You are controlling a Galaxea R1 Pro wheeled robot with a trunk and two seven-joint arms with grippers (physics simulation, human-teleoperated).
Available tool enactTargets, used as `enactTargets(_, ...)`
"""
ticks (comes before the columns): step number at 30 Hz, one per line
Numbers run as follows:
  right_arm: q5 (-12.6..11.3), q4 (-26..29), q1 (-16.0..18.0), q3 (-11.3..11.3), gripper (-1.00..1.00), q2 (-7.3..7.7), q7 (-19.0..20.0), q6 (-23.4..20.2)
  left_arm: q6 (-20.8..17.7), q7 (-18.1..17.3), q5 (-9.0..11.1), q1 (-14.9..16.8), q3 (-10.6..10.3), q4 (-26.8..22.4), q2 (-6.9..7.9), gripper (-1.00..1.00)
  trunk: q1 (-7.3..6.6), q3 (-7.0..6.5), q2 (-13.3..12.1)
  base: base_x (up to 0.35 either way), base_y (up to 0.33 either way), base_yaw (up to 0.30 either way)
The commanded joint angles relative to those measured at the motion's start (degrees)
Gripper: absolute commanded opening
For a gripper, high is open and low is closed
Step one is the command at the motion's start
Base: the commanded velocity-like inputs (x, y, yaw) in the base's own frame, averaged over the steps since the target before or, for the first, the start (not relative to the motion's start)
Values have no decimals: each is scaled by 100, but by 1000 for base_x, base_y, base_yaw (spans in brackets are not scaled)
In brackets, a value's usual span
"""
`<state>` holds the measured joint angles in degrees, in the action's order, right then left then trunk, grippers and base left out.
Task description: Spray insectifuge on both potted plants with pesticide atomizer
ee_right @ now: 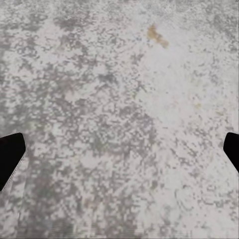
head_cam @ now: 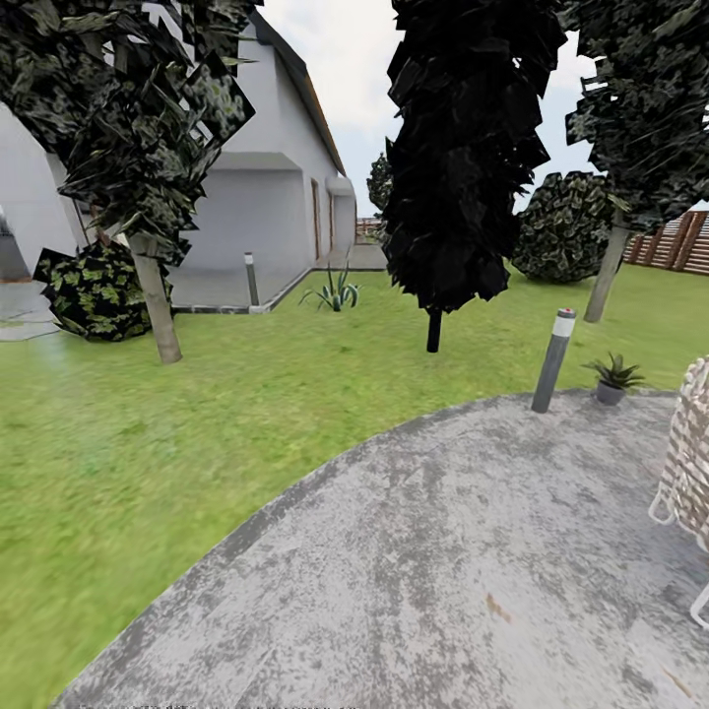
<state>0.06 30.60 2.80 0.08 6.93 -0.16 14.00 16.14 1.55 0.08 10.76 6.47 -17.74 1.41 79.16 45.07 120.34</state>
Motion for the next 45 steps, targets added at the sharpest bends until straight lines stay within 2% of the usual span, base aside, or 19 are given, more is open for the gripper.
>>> enactTargets(1, 0, -1, 1, 1, 100, 1, -2, 16, 20, 12, 0, 5, 2, 7, -1, 100, 0, 6, 4, 0, 0, 277)
enactTargets(45, -1, 0, 1, 4, 100, -18, -2, 19, 20, 12, 0, 5, 4, 7, -1, 100, 0, 125, 4, 0, 0, 264)
